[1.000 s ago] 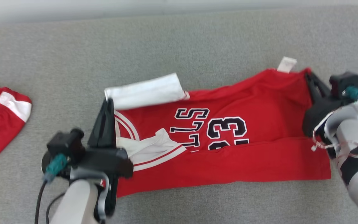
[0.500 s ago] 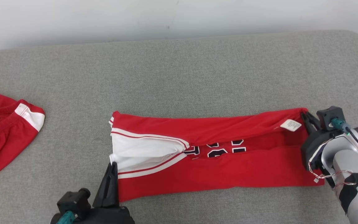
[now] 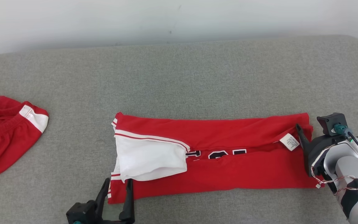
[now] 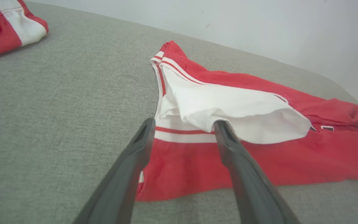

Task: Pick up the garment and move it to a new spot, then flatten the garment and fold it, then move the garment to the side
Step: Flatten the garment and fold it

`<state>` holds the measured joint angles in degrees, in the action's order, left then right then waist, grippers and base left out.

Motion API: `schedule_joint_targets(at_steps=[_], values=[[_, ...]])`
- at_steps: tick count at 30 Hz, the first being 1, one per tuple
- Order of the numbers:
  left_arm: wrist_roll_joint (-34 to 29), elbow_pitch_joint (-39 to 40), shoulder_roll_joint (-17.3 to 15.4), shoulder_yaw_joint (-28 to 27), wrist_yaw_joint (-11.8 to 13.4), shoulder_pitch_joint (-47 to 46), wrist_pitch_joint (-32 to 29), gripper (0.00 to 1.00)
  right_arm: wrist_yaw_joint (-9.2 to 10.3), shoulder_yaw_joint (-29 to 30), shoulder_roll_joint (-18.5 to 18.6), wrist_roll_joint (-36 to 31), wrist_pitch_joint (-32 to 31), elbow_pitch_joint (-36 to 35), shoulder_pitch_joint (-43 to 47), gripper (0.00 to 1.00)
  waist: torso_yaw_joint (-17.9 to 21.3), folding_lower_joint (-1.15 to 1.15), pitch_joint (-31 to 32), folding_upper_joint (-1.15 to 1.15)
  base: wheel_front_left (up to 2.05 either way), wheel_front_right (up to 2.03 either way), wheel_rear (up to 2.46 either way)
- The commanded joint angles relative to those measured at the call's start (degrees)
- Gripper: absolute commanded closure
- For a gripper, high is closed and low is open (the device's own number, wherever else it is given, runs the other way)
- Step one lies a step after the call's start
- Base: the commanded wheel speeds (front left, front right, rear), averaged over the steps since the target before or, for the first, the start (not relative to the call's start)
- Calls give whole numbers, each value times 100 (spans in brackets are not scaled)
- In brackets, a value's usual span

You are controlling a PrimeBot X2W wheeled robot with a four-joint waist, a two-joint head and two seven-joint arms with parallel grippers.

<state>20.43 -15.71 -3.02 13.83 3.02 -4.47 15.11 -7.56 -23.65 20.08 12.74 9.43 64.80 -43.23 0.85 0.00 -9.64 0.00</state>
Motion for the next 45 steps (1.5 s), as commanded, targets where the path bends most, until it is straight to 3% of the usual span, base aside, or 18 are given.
schedule_joint_targets(at_steps=[1, 7, 14, 23, 27, 36, 45], values=[[-69, -22, -3, -34, 8, 84, 0, 0, 13, 53, 15, 1, 31, -11, 105, 0, -2, 0, 37, 0, 0, 0, 0], [-277, 146, 3, -201, -46, 284, 0, 0, 13, 237, 44, 35, 89, -39, 207, 0, -15, 0, 200, 0, 0, 0, 0], [-665, 893, 4, -700, -138, 557, 0, 0, 13, 569, 11, 264, 54, -79, 381, 0, -63, 0, 400, 0, 0, 0, 0], [-1128, 1649, 8, -1352, -395, 745, 0, 0, 13, 1109, -346, 1184, -271, -384, 640, 0, -70, 0, 484, 0, 0, 0, 0], [-1173, 1900, 10, -1502, -346, 807, 0, 0, 13, 1156, -325, 1454, -589, -580, 696, 0, -72, 0, 397, 0, 0, 0, 0], [-1123, 1940, 12, -1552, -280, 834, 0, 0, 13, 1212, -148, 1195, -1001, -430, 588, 0, -149, 0, 225, 0, 0, 0, 0], [-1006, 1875, 12, -1444, -182, 937, 0, 0, 13, 1451, -301, 1041, -1094, -23, 635, 0, -252, 0, 218, 0, 0, 0, 0]])
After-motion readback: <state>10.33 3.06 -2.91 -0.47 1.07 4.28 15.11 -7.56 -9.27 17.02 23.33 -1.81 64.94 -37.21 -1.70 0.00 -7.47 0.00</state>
